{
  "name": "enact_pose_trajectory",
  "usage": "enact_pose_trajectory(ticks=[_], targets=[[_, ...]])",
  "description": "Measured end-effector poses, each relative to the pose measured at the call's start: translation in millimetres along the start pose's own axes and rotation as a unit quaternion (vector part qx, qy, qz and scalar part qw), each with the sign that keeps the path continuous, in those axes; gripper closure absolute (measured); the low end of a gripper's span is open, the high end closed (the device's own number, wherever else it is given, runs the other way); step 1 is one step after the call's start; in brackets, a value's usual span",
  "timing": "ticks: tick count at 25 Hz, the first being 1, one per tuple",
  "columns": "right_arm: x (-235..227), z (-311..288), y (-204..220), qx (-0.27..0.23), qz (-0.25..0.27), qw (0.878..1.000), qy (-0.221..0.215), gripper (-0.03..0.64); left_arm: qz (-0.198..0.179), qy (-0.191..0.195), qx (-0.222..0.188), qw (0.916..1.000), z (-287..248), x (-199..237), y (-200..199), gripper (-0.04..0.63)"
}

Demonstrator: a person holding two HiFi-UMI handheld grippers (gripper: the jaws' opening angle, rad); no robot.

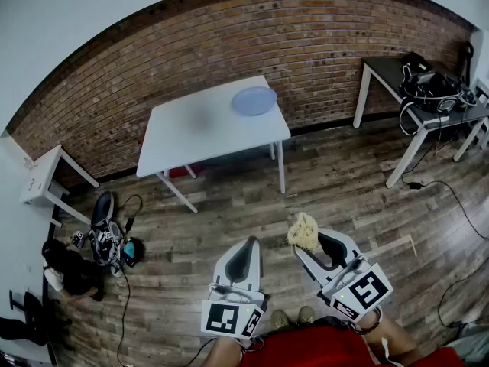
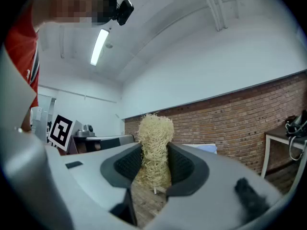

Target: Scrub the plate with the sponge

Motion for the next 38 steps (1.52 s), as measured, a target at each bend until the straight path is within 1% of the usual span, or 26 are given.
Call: enact_pose_trajectory(ticks=[8,14,18,23,28,33,38], targets=[[-4.1,0.6,2.3,-0.001,-0.003,1.000,-0.001,0.457,-0.002,0.003,0.005,1.0000,-2.8,-2.0,5.1,0.583],[-19.6,4.2,-1.8,-0.007,-0.016,1.000,-0.003,0.456,0.000,-0.002,0.008,1.0000,-14.3,-7.7,9.1,0.583],[-34.8,9.3,-2.8,-0.010,-0.019,1.000,-0.006,0.456,-0.006,-0.010,0.008,0.9999,-24.7,-12.0,11.6,0.583],[-60.7,12.4,-6.5,-0.018,-0.016,1.000,-0.009,0.456,-0.021,-0.019,0.003,0.9996,-41.2,-15.8,10.1,0.583],[-90.6,14.4,-5.6,-0.023,-0.018,1.000,-0.011,0.456,-0.034,-0.024,0.008,0.9991,-61.9,-24.3,20.8,0.583],[-108.8,-3.5,-0.1,-0.021,-0.013,1.000,-0.015,0.456,-0.033,-0.027,0.003,0.9991,-85.2,-11.0,29.9,0.583],[-136.9,-37.1,8.9,-0.018,-0.005,1.000,-0.011,0.456,-0.033,-0.027,-0.003,0.9991,-117.9,19.6,43.1,0.583]])
Point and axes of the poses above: the fingertips, and each gripper's own axes: z backward along the fingers, x to its left, y out of its underside, the point moved 3 cm from there along z, backward along the fingers, and after that the axes turned 14 degrees about -x, right-handed, at the moved point
